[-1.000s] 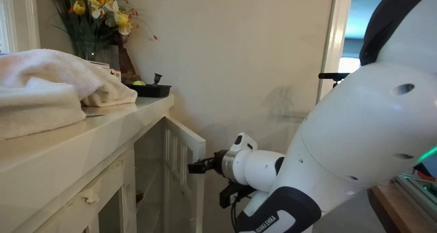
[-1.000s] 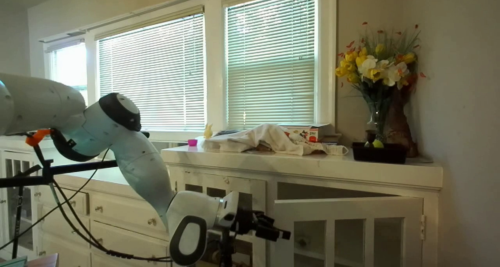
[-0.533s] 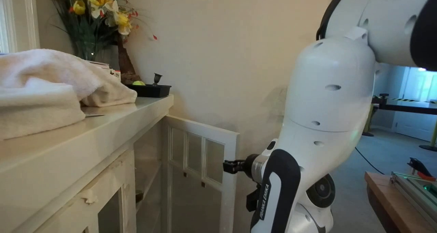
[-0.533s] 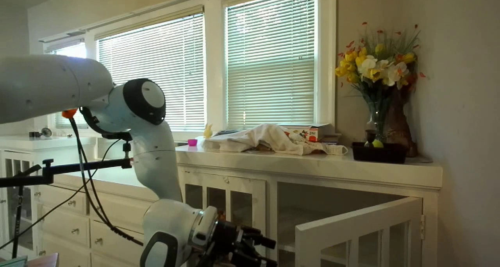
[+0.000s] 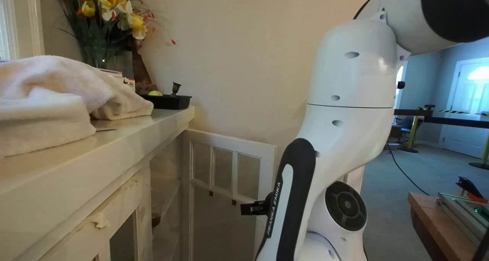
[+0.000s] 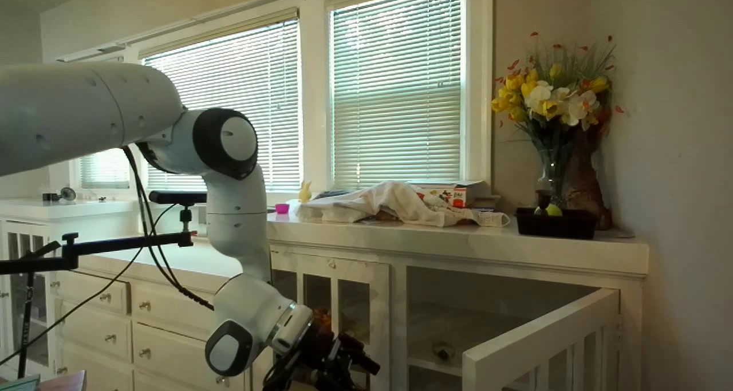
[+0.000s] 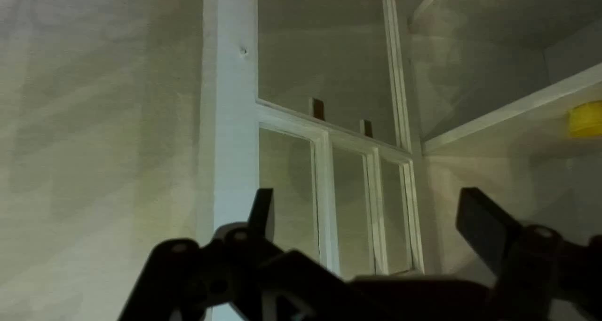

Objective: Open the right side of the bottom cabinet drawer

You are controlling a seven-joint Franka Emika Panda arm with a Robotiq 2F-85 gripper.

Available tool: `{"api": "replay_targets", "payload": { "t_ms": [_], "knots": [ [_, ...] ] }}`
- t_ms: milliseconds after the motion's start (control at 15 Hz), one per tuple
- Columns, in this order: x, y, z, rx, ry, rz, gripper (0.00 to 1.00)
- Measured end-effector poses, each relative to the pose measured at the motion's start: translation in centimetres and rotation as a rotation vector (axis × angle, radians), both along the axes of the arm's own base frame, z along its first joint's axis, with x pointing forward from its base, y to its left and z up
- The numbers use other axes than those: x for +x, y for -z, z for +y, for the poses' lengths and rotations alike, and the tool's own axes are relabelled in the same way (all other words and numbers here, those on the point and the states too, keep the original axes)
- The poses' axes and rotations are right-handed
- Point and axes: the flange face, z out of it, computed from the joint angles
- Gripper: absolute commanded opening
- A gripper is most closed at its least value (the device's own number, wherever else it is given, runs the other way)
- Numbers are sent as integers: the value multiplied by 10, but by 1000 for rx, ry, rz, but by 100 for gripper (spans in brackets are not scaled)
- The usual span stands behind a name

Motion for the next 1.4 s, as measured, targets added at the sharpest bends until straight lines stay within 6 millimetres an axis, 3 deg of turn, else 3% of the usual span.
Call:
{"api": "replay_targets", "payload": {
  "t_ms": [133, 733, 1400],
  "knots": [
    [11, -1, -11, 47, 24, 43, 68],
    [67, -39, -86, 156, 85, 99, 4],
    [73, -75, -157, 159, 207, 50, 0]
  ]
}}
